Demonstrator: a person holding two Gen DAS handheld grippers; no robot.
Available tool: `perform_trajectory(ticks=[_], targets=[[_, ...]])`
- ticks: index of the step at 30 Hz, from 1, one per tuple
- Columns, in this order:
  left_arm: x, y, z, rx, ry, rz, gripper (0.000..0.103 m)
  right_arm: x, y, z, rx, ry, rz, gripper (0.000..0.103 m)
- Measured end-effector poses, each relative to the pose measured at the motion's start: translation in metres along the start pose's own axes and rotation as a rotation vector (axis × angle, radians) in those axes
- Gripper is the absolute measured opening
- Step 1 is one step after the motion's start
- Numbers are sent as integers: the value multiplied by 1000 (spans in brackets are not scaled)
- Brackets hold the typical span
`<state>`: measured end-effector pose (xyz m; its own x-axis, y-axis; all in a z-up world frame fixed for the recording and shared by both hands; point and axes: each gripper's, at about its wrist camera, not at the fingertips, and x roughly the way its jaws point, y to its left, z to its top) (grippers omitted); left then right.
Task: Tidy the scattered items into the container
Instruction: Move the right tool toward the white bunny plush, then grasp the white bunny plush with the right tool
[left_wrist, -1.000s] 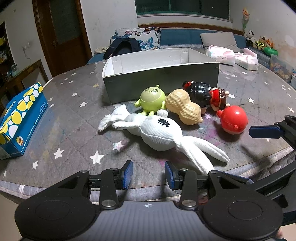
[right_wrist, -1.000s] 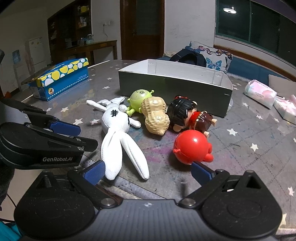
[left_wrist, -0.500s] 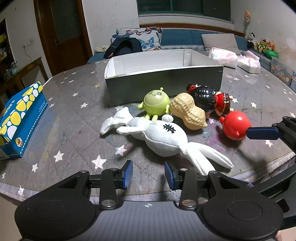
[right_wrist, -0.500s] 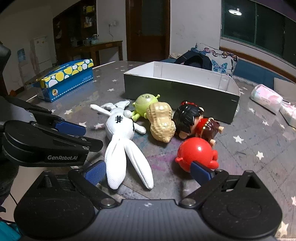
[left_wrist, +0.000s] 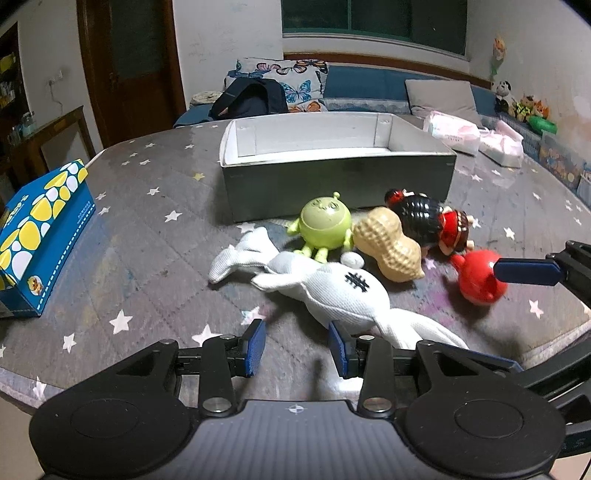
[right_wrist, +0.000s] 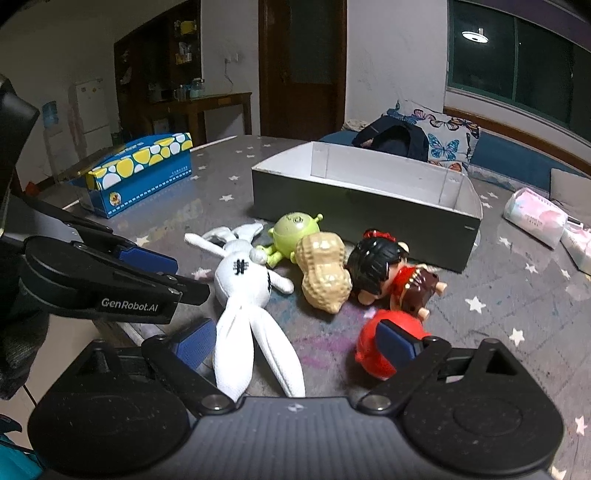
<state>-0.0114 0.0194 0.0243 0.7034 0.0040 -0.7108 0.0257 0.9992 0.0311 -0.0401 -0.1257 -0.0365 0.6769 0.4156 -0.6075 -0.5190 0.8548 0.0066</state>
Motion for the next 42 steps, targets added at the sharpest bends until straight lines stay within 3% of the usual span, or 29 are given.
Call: perform_trajectory(ticks=[8, 20, 34, 42], targets=[[2, 20, 12, -57, 1, -29, 40, 16, 7, 10, -44, 12, 54, 86], [17, 37, 30, -179, 64, -214, 40, 49, 11, 19, -66, 64, 136, 65], [44, 83, 41, -469, 138, -356, 40, 62, 1, 23, -13, 69, 188, 48], [63, 89, 42, -558, 173, -398, 40, 66, 2, 22, -23, 80, 201, 43]])
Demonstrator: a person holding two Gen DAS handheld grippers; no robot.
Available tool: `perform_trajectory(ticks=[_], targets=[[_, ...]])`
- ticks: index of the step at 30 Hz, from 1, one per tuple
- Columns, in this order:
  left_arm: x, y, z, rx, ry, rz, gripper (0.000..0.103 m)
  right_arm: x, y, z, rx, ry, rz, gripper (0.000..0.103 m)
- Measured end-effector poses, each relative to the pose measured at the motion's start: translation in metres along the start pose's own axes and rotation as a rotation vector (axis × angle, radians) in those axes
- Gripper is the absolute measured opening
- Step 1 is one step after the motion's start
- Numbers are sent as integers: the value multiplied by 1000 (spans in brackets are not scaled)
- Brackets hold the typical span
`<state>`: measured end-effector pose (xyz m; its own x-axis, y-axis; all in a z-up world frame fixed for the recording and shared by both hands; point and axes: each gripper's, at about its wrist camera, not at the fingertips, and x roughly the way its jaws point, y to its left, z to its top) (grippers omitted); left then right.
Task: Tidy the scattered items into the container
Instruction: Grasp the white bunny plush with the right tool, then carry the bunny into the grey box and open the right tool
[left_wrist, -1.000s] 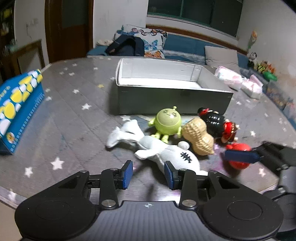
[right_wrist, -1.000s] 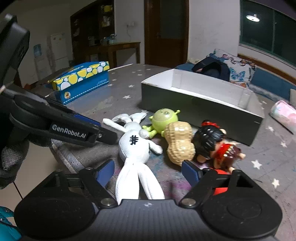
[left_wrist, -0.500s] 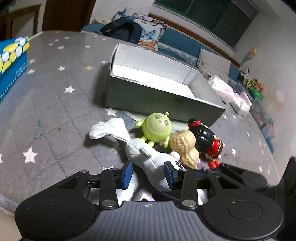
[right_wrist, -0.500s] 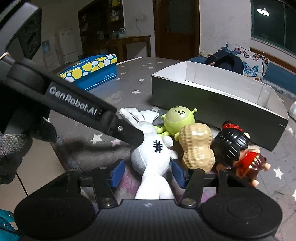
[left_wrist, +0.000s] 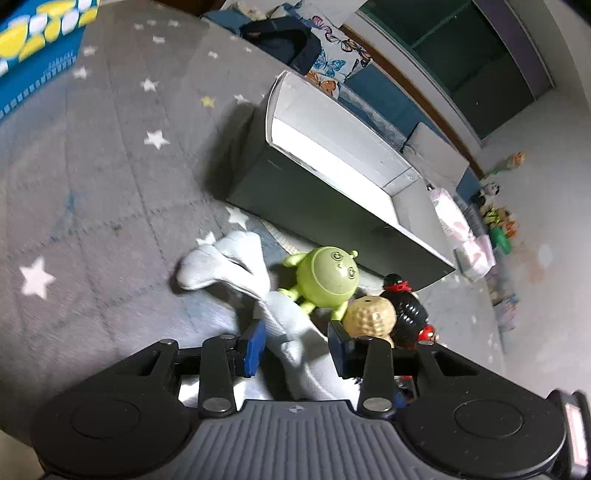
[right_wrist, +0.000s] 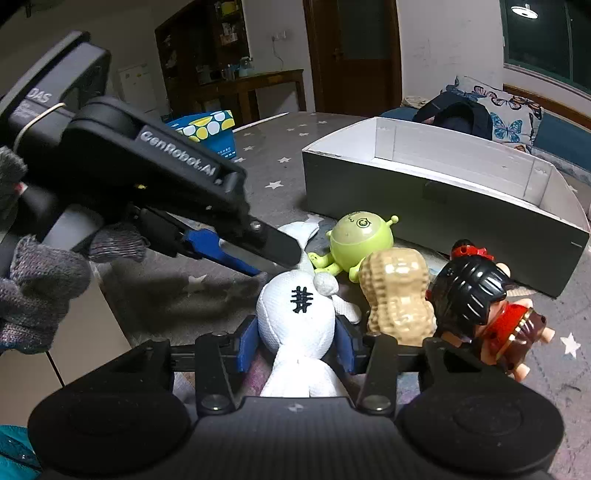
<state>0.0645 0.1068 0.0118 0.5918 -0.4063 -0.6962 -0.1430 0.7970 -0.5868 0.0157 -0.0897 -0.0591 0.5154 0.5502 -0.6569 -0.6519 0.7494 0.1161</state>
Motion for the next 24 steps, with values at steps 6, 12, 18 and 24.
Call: perform_trajectory(ticks=[6, 12, 18, 24], targets=[[5, 2, -1, -9, -12, -1, 30, -2, 3, -1, -16, -3, 4, 39], [-17, -4, -2, 0, -46, -48, 24, -20, 9, 4, -47, -46, 18, 38], [-37, -43, 22, 86, -137, -115, 24, -49, -2, 34, -97, -148, -14, 38], [-16, -83, 71, 126, -200, -159, 20, -47, -37, 85, -183, -175, -88, 38]])
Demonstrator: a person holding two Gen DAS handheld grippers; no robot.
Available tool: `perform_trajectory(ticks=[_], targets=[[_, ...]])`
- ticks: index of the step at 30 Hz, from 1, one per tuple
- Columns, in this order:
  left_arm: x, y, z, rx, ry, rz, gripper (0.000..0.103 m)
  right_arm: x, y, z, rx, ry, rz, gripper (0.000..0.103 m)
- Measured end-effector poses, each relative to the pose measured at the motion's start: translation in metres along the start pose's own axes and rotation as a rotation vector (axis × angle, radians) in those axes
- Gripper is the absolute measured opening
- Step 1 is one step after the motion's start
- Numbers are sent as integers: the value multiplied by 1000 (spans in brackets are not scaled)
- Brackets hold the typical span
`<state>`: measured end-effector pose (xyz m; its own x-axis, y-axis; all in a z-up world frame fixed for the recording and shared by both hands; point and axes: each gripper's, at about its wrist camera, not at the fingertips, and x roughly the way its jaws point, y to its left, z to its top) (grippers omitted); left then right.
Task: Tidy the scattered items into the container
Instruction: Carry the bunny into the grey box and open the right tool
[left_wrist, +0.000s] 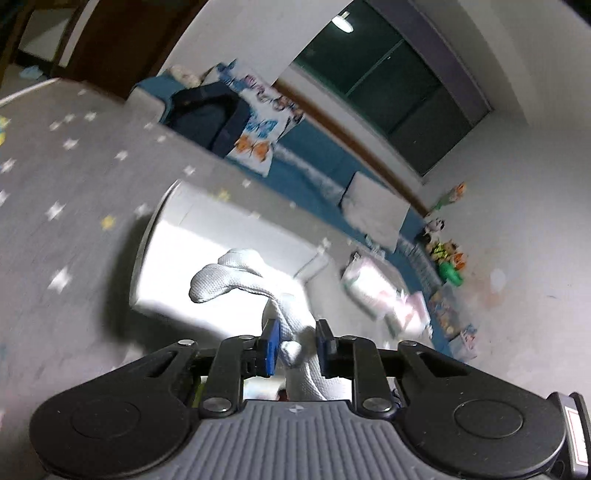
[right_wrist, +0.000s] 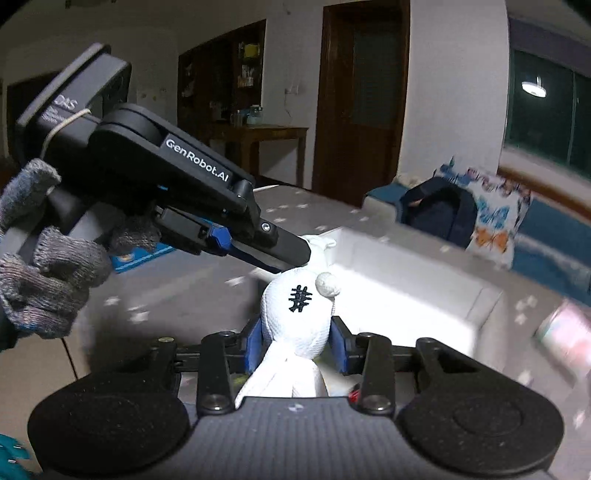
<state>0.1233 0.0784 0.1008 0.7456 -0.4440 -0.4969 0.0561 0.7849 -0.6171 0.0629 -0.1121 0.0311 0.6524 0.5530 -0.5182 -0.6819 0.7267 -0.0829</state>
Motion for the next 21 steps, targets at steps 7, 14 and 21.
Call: perform_trajectory(ticks=[7, 14, 21], targets=[[62, 0, 40, -26, -21, 0, 18, 46, -60, 40, -99, 71, -13, 38], [119, 21, 53, -60, 27, 58, 16, 99, -96, 38, -163, 180, 30, 38], [146, 30, 50, -52, 58, 112, 16, 135, -114, 27, -218, 254, 33, 41]])
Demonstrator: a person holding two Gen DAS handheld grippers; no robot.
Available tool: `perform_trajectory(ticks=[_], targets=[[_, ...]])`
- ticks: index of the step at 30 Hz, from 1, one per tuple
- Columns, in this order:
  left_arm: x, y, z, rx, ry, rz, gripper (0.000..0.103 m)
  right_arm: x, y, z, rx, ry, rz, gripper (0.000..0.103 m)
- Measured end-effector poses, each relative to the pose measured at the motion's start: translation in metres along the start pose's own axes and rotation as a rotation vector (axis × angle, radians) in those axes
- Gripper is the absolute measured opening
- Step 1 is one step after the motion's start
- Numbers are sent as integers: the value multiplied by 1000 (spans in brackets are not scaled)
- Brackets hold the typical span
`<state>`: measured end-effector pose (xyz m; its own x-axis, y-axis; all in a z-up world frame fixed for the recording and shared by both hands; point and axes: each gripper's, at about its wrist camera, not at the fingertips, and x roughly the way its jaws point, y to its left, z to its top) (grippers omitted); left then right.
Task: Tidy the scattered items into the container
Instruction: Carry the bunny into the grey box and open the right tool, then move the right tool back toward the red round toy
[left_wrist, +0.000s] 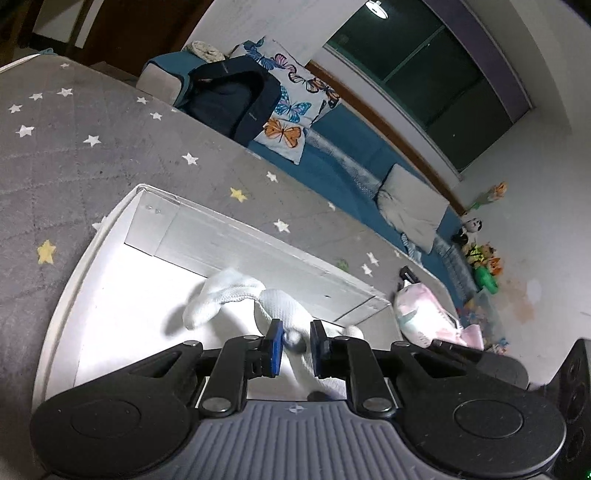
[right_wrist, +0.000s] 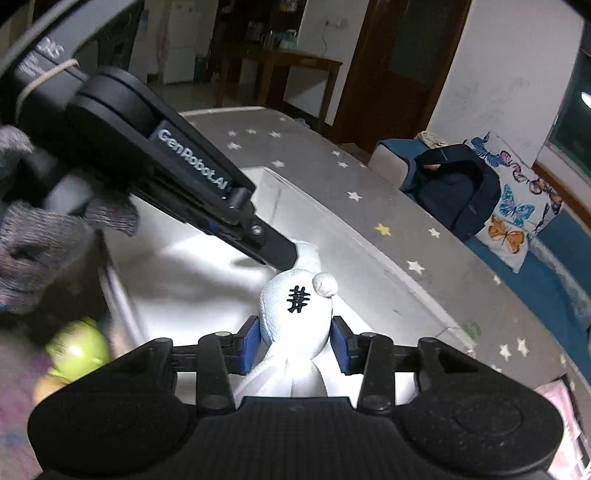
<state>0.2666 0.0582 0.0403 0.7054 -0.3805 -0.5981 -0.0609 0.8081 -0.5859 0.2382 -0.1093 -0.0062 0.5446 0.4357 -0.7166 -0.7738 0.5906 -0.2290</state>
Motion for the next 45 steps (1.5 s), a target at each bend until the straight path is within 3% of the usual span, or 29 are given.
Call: perform_trajectory(ticks=[3, 6, 10, 19, 26, 40, 45], targets=[[3, 0, -2, 9, -1, 14, 16, 9, -1, -1, -38, 14, -108, 44], [4, -3, -5, 26, 5, 18, 17, 6, -4, -3, -19, 8, -102, 50], [-2, -6, -11, 63, 2, 33, 17, -3, -10, -4, 21, -10, -153, 51], [-26, -15, -34, 149, -17, 55, 18, -59, 0, -30, 202, -110, -180, 52], [-52, -21, -56, 197, -41, 63, 19, -95, 20, -49, 284, -185, -198, 60], [-87, -28, -100, 262, -33, 68, 19, -119, 76, -95, 398, -189, -177, 65], [-97, -32, -113, 289, -41, 64, 20, -128, 87, -105, 427, -198, -186, 73]])
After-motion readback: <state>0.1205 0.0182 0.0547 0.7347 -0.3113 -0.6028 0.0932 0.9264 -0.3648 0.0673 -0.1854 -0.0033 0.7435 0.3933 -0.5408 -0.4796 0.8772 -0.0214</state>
